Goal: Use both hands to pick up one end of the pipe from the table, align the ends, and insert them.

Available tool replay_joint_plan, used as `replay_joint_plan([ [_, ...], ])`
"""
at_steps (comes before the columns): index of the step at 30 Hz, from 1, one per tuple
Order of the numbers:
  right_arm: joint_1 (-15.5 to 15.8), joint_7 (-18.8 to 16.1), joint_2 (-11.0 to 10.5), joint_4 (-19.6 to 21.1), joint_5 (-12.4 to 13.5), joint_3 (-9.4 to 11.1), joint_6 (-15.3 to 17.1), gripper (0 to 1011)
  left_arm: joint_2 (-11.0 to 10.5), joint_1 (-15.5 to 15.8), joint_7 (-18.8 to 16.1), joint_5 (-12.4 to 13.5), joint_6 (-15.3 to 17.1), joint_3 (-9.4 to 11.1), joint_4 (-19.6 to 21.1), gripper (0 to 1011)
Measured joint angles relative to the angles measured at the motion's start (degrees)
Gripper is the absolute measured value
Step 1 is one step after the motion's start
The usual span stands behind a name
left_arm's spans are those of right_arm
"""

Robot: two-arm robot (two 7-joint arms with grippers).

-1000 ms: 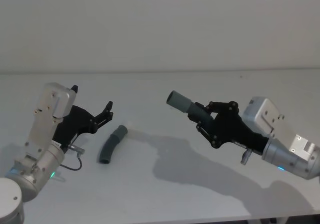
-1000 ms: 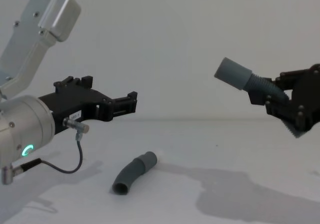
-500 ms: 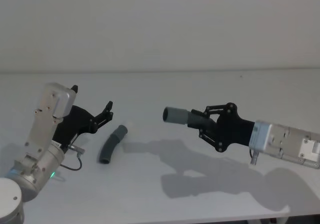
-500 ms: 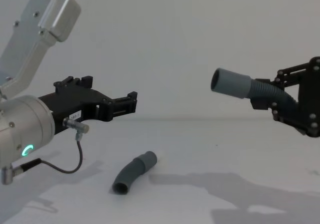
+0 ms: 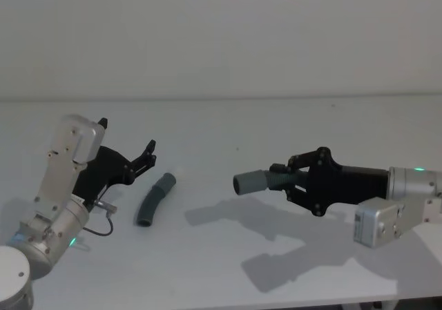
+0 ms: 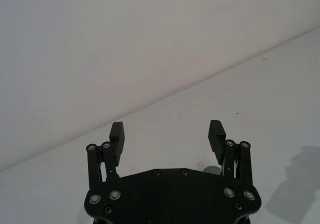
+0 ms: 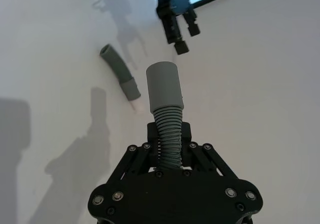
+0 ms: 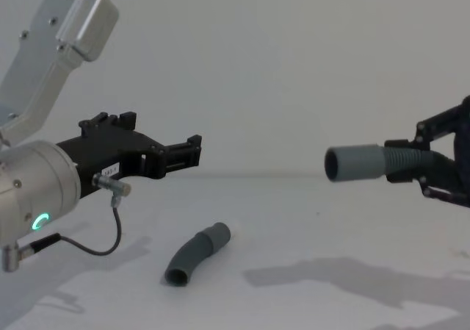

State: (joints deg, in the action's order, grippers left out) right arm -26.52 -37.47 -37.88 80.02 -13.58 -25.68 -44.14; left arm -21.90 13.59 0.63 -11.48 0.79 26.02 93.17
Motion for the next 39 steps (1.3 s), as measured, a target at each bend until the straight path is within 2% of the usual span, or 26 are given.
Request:
replay_joint_plan([
  [3,-0.3,1.4,-0.1,-0.3,-3.8,0.4,-1.6,212,0.0,0.0,0.0,0.0,0.0,0.0,0.0,1002],
  [9,-0.4,3.9,-0.1,-0.5,-9.2,1.4,-2.9,212,0.0,0.0,0.0,0.0,0.0,0.0,0.0,1001],
  [14,0.0,5.3,0.0,-0.3,-11.6,2.1,-2.9,212,0.0,0.0,0.0,0.0,0.0,0.0,0.0,1001],
  [19,0.9,6.4,0.1,0.5,-12.5,2.7,-2.0,212,0.0,0.0,0.0,0.0,0.0,0.0,0.0,1001],
  [34,3.7,8.3,0.3,2.9,-12.4,3.6,0.6,212,0.2,0.0,0.0,0.0,0.0,-0.1,0.0,1001],
  [39,4.1,8.6,0.3,3.2,-12.4,3.7,1.0,212,1.0,0.2,0.4,-1.1,0.1,-0.6,0.3,1002],
])
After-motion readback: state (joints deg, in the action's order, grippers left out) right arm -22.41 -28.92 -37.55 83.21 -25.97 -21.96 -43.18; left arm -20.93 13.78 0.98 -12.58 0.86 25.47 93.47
